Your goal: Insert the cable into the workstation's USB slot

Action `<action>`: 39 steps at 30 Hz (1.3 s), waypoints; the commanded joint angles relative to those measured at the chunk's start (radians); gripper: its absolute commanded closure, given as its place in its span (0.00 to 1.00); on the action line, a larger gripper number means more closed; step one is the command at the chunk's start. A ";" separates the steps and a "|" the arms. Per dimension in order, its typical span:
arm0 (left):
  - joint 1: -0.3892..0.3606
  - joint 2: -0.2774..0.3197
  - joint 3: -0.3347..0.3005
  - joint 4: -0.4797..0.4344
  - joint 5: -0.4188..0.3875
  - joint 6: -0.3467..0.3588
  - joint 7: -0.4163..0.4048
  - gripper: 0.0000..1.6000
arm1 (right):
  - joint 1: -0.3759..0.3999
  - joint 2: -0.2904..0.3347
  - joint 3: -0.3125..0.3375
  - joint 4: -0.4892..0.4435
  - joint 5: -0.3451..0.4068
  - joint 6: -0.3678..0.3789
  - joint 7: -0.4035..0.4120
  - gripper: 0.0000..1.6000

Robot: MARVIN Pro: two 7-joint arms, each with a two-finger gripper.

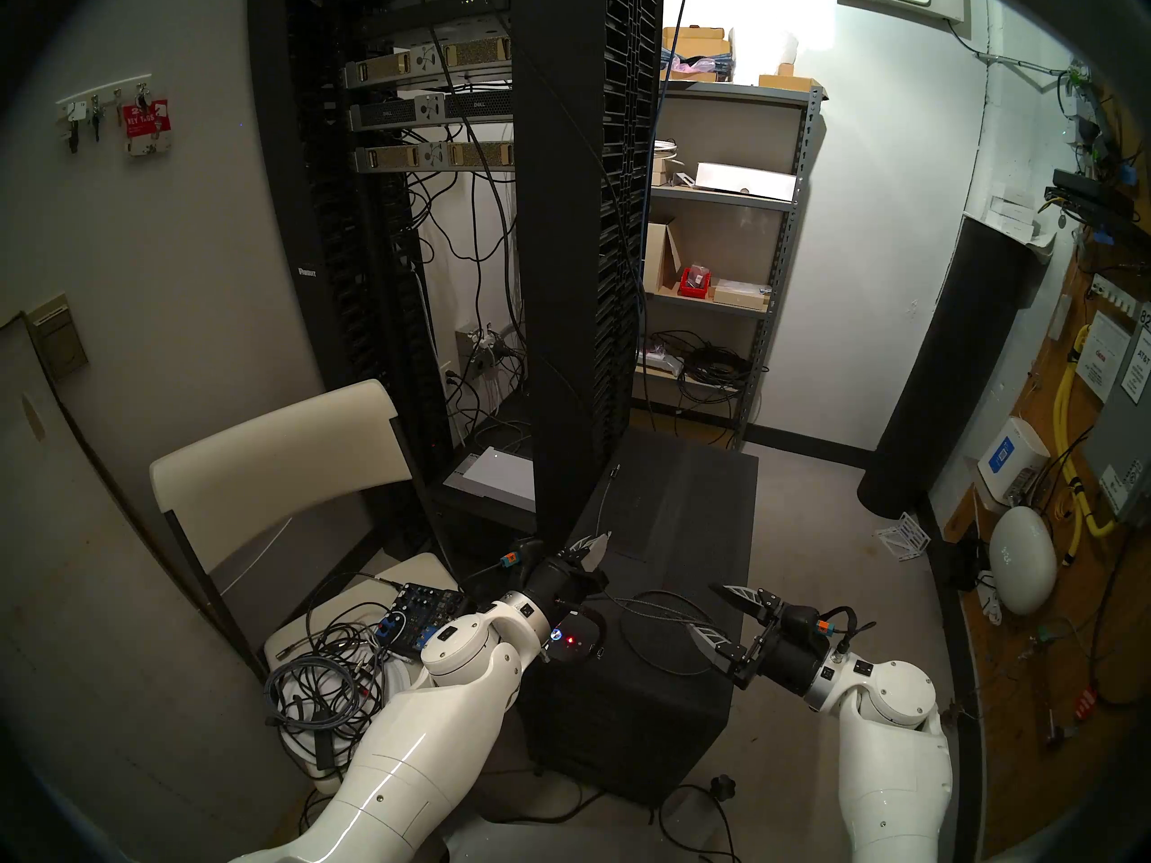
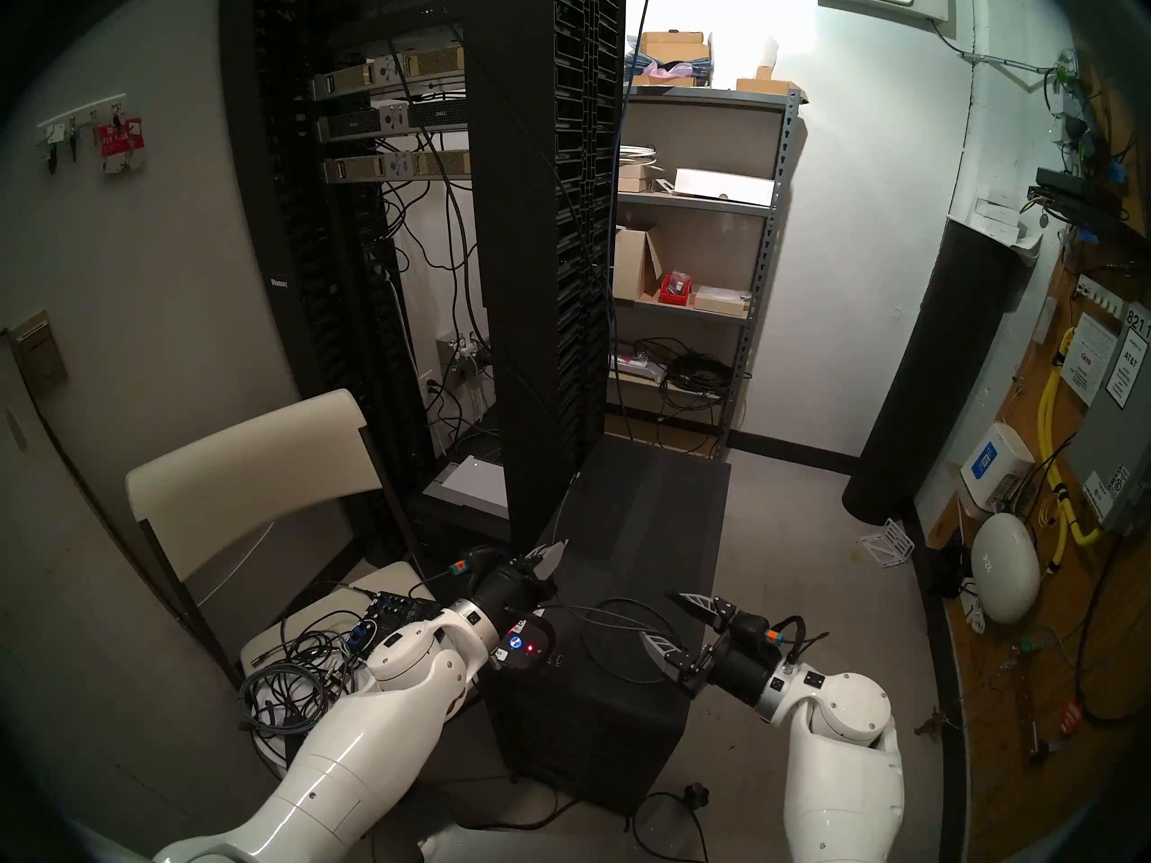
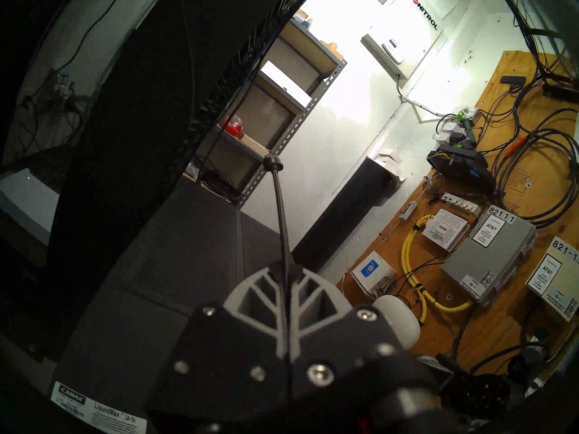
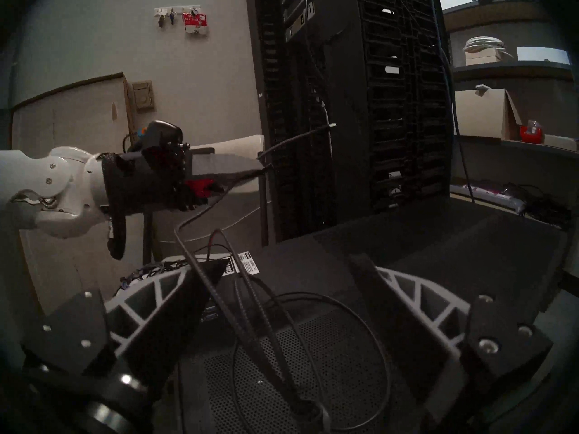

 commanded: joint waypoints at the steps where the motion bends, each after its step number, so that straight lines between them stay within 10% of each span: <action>1: 0.006 -0.024 0.020 -0.007 0.042 -0.096 -0.001 1.00 | 0.038 0.013 -0.005 -0.041 0.049 0.026 0.059 0.04; 14: 0.051 -0.009 0.024 -0.020 0.093 -0.189 0.010 1.00 | -0.091 0.001 0.009 -0.213 0.124 0.247 0.217 0.00; 39: 0.042 -0.011 0.060 -0.013 0.166 -0.209 0.005 1.00 | -0.031 -0.074 0.012 -0.190 0.154 0.254 0.166 0.00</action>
